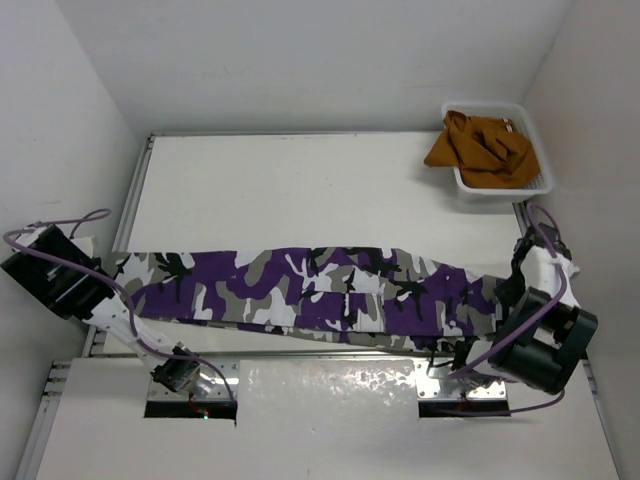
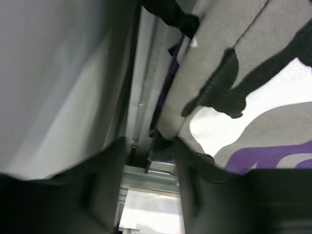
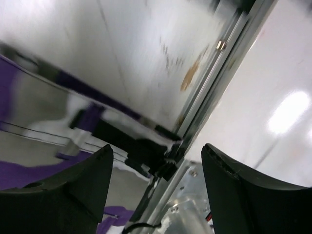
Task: Fold and stack the trousers
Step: Fold the trousers
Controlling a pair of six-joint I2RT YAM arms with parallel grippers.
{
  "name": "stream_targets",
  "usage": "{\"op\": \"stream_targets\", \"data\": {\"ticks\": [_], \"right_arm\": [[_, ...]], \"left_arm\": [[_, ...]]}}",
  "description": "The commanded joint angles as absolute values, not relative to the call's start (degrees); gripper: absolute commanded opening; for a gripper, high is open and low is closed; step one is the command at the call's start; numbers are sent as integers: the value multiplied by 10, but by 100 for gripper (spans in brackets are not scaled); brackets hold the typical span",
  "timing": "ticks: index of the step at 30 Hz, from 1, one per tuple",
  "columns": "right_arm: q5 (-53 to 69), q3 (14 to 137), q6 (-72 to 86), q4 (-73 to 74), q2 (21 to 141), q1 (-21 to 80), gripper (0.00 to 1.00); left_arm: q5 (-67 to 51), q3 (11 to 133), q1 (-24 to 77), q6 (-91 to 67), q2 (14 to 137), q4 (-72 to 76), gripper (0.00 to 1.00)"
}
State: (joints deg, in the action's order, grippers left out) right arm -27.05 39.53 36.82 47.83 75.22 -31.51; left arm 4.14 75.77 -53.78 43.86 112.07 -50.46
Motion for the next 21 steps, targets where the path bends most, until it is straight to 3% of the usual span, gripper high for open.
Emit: {"op": "stream_targets", "data": {"ticks": [1, 2, 5, 8, 9, 13, 16, 21], "right_arm": [[-359, 479, 343, 450, 725, -316, 70], [-369, 492, 320, 427, 709, -316, 70], [-344, 551, 246, 372, 691, -298, 67], [-345, 573, 163, 320, 678, -191, 54], [-343, 564, 154, 314, 678, -132, 44], [-266, 501, 274, 350, 695, -63, 19], [-258, 443, 346, 376, 720, -25, 9], [-194, 367, 381, 353, 765, -15, 5]], "left_arm": [[30, 799, -538, 452, 1079, -479, 44], [19, 809, -538, 453, 1070, -488, 51], [-32, 852, -522, 460, 1030, -515, 52], [-75, 846, -463, 496, 975, -527, 51], [-77, 822, -421, 496, 958, -527, 50], [-50, 738, -342, 469, 968, -524, 40], [-35, 673, -323, 441, 970, -505, 39], [22, 605, -313, 427, 990, -444, 37]]}}
